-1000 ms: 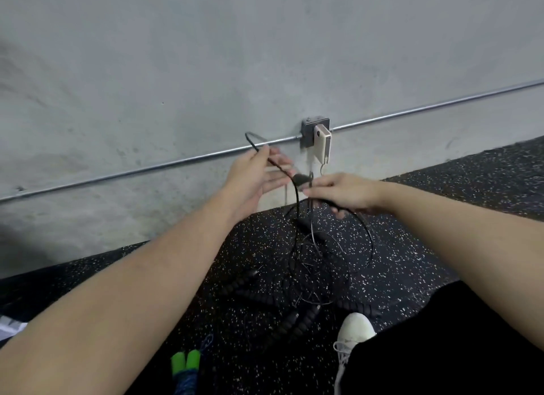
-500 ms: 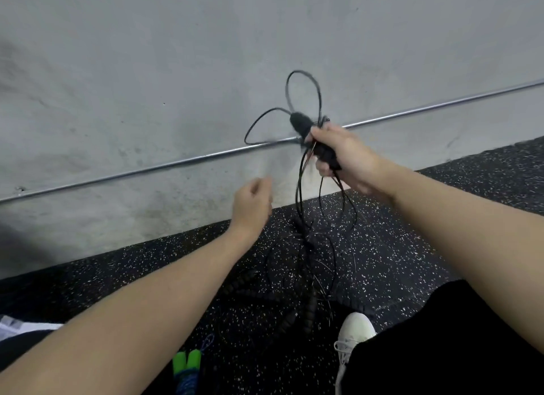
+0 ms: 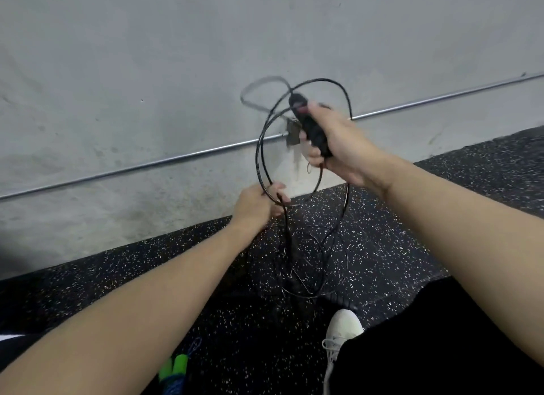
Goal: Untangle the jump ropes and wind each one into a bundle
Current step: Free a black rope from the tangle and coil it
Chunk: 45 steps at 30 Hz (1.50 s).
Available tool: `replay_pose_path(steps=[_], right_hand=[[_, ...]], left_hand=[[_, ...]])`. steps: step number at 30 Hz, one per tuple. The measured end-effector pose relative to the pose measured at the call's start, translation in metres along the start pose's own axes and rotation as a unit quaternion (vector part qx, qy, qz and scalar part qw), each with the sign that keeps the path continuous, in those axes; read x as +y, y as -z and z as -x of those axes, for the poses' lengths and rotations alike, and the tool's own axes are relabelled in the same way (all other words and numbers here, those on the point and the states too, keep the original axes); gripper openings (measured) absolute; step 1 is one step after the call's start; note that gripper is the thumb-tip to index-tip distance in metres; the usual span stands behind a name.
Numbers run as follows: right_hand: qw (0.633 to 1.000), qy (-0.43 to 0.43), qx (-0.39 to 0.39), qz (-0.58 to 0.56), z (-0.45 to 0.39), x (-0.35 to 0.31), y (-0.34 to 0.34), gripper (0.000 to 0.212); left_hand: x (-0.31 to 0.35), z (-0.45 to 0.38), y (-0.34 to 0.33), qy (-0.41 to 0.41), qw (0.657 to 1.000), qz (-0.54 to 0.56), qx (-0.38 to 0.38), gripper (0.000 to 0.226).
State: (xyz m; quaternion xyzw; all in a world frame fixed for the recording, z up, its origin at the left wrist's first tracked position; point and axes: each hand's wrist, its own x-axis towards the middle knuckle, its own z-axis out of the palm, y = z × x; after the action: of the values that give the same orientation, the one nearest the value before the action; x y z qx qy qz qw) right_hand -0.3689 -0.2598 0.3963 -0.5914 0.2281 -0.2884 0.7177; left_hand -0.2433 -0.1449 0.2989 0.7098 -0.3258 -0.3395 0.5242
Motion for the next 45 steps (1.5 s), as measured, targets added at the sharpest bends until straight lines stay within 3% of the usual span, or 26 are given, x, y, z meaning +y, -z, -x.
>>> replay_pose_path(steps=[2,4,6,8,11,17,19,21,23,25,30,34,40,43,45], right_hand=[[0.970,-0.023,-0.049,0.236,0.007,0.015,0.015,0.038],[0.877,-0.050,-0.151,0.453,0.016,0.031,0.023,0.046],[0.828,-0.082,-0.211,0.513,0.021,0.042,0.023,0.043],[0.819,-0.083,-0.207,0.528,0.021,0.049,0.014,0.028],[0.800,-0.032,-0.179,0.572,0.013,0.059,0.006,0.035],[0.877,-0.063,-0.158,0.449,0.012,0.056,-0.002,0.015],[0.889,-0.064,-0.146,0.428,0.010,0.049,-0.004,0.019],[0.908,-0.059,-0.074,0.409,0.004,0.042,-0.003,0.022],[0.926,-0.059,0.050,0.370,-0.003,0.039,0.005,0.025],[0.917,-0.061,0.105,0.380,-0.003,0.040,0.014,0.026],[0.929,-0.075,-0.012,0.361,0.010,0.043,0.010,0.014],[0.904,-0.051,-0.116,0.408,0.012,0.038,-0.002,0.014],[0.890,-0.019,-0.082,0.448,0.005,0.038,0.000,0.020],[0.938,-0.024,-0.042,0.343,0.003,0.035,0.007,0.019],[0.953,-0.025,-0.041,0.299,0.005,0.033,0.008,0.023]], left_hand=[[0.017,0.001,0.007,-0.039,0.999,0.010,0.011,0.018],[0.030,0.004,0.012,-0.055,0.998,0.031,0.008,0.017],[0.039,0.004,0.014,-0.066,0.996,0.060,0.019,0.017],[0.044,0.004,0.014,-0.075,0.993,0.088,0.027,0.018],[0.043,0.005,0.015,-0.088,0.988,0.117,0.051,0.017],[0.042,0.006,0.026,-0.093,0.981,0.153,0.076,0.015],[0.049,0.006,0.028,-0.113,0.981,0.141,0.072,0.015],[0.053,0.006,0.030,-0.126,0.982,0.124,0.069,0.017],[0.053,0.006,0.032,-0.126,0.983,0.113,0.065,0.018],[0.054,0.007,0.032,-0.123,0.986,0.097,0.064,0.017],[0.057,0.009,0.025,-0.133,0.987,0.081,0.051,0.017],[0.060,0.010,0.020,-0.140,0.984,0.093,0.053,0.017],[0.050,0.009,0.021,-0.117,0.983,0.130,0.061,0.014],[0.013,0.018,0.018,-0.100,0.992,-0.024,0.073,0.041],[-0.010,0.021,0.014,-0.085,0.992,-0.088,0.007,0.039]])
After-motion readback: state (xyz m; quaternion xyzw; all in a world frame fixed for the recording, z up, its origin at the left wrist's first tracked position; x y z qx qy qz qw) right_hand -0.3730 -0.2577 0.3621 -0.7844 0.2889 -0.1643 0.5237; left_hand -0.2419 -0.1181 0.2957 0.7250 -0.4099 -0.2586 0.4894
